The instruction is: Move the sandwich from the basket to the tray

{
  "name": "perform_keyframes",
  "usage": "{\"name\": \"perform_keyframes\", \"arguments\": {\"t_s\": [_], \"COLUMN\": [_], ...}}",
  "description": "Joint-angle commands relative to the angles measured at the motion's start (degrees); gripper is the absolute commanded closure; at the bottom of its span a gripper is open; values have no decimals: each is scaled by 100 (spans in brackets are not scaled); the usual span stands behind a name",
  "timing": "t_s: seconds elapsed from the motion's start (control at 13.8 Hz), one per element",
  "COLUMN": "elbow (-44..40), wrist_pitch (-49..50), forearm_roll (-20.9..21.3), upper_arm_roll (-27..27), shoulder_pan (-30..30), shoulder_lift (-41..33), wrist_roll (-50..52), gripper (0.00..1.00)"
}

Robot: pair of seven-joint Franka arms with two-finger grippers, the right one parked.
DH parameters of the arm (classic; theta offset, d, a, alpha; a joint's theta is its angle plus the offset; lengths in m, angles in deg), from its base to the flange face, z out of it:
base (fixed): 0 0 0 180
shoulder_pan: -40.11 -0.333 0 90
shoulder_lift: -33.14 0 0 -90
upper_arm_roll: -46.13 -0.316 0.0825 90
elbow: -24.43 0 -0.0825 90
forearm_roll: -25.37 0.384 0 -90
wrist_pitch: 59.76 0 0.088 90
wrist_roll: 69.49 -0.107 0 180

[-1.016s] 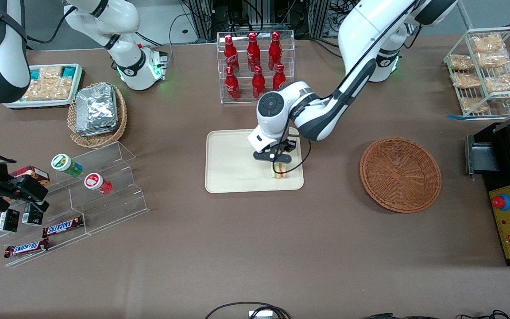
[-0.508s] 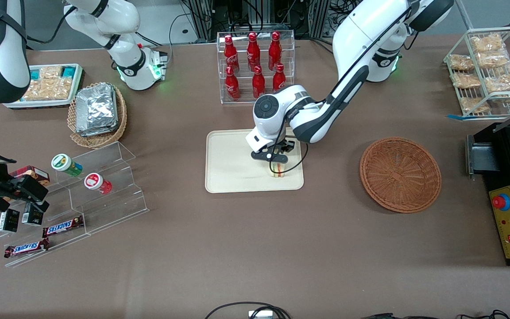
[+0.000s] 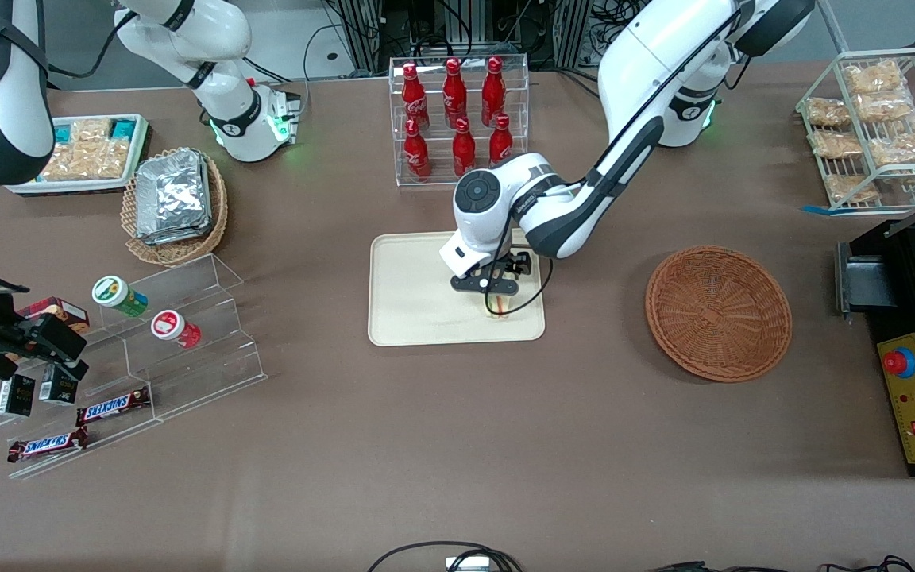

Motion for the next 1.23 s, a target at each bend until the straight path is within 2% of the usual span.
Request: {"name": "perform_keyframes", "arguments": {"t_s": [0.0, 0.22, 0.8, 1.02, 1.16], "elbow": [-498, -824, -842, -1061, -1264], "wrist_pitch": [680, 1061, 2168, 2588, 3019], "forearm_roll": [18, -306, -307, -385, -666], "upper_arm_roll": [-9, -17, -17, -9, -26], "shoulder_pan": [-149, -404, -1836, -2293, -2574], "shoulder_lift": [-206, -461, -1436, -1586, -1709], "wrist_roll": [135, 152, 73, -574, -1347], "gripper": [1, 1, 1, 1, 1]}}
